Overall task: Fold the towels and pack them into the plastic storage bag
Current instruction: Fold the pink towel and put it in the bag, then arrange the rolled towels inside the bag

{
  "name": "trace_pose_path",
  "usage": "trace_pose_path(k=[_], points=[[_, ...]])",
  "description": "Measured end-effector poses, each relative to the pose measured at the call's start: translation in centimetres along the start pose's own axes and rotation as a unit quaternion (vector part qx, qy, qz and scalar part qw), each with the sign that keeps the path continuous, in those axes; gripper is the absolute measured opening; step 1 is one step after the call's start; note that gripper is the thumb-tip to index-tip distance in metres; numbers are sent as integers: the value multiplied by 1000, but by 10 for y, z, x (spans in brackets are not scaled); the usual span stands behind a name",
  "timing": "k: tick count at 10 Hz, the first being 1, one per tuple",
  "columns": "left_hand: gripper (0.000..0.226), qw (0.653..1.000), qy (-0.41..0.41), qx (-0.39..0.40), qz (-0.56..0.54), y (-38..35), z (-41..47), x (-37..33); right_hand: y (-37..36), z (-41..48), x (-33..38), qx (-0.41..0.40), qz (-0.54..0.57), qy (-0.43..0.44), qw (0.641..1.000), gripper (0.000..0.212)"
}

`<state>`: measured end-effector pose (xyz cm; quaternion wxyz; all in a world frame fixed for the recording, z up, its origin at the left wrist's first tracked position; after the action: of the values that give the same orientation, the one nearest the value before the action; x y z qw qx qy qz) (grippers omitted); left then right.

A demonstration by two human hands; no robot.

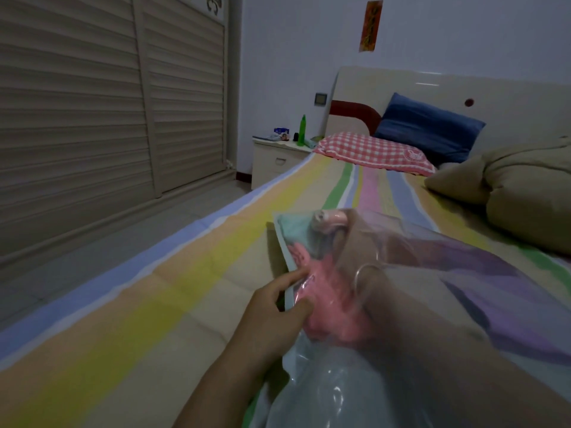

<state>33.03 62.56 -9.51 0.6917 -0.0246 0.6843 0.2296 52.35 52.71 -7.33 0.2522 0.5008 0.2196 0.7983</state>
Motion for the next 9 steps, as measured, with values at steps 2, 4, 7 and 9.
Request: trace_pose_path(k=[2,4,7,9], points=[[46,999,16,-34,0,12,2,5,-23,6,11,129,-159,180,962,48],[47,996,39,-73,19,31,1,1,-8,-24,-9,208,-213,102,949,74],[76,904,38,69,420,12,-85,-26,129,-224,-2,215,-206,117,947,86],[64,783,-13,128,608,-21,-228,-78,217,-320,-20,253,-176,100,946,97]])
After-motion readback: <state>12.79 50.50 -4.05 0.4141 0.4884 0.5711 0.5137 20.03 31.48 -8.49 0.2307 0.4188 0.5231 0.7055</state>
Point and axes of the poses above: each hand's wrist, its own z-axis towards the middle knuckle, its own y-axis out of the back of the hand, x = y × z, the point moved 4 cm from there along z, towards the middle knuckle, and after that the axes turned 14 degrees about z, right-handed, at the moved point
